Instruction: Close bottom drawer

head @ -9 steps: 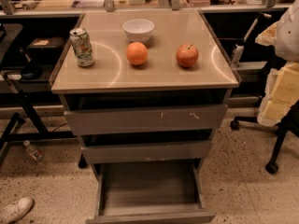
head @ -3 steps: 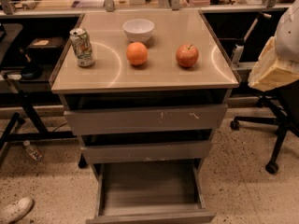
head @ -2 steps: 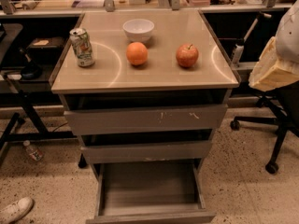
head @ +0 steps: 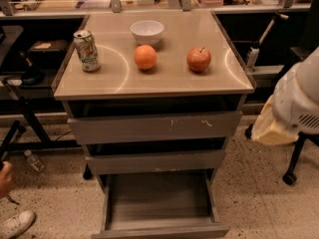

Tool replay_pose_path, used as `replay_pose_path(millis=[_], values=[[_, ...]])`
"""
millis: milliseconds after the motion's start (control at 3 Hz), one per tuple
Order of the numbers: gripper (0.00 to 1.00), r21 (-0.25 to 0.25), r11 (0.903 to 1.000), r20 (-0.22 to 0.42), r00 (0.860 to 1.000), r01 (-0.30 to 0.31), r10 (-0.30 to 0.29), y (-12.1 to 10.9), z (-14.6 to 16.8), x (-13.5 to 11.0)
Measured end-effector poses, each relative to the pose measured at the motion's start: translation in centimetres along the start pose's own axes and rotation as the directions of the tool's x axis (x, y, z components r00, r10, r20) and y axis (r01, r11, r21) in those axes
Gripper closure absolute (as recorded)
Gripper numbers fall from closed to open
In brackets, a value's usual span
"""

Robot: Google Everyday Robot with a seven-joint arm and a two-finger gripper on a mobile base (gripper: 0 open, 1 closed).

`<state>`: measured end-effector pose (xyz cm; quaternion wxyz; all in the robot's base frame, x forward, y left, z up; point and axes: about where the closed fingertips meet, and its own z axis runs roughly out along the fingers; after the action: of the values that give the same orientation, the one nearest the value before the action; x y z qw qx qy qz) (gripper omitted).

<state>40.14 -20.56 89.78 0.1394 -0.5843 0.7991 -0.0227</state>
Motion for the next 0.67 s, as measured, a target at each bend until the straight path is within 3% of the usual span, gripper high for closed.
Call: replay_pose_path(millis=[333, 667], values=[[1.0, -0.052, 0.9987, -0.04, 0.999, -0.002, 0.0, 4.0, 6.5, 1.2], [1.0, -0.151, 0.9878, -0.099, 0.995, -0.037, 0.022, 8.4, 13.1, 3.7]])
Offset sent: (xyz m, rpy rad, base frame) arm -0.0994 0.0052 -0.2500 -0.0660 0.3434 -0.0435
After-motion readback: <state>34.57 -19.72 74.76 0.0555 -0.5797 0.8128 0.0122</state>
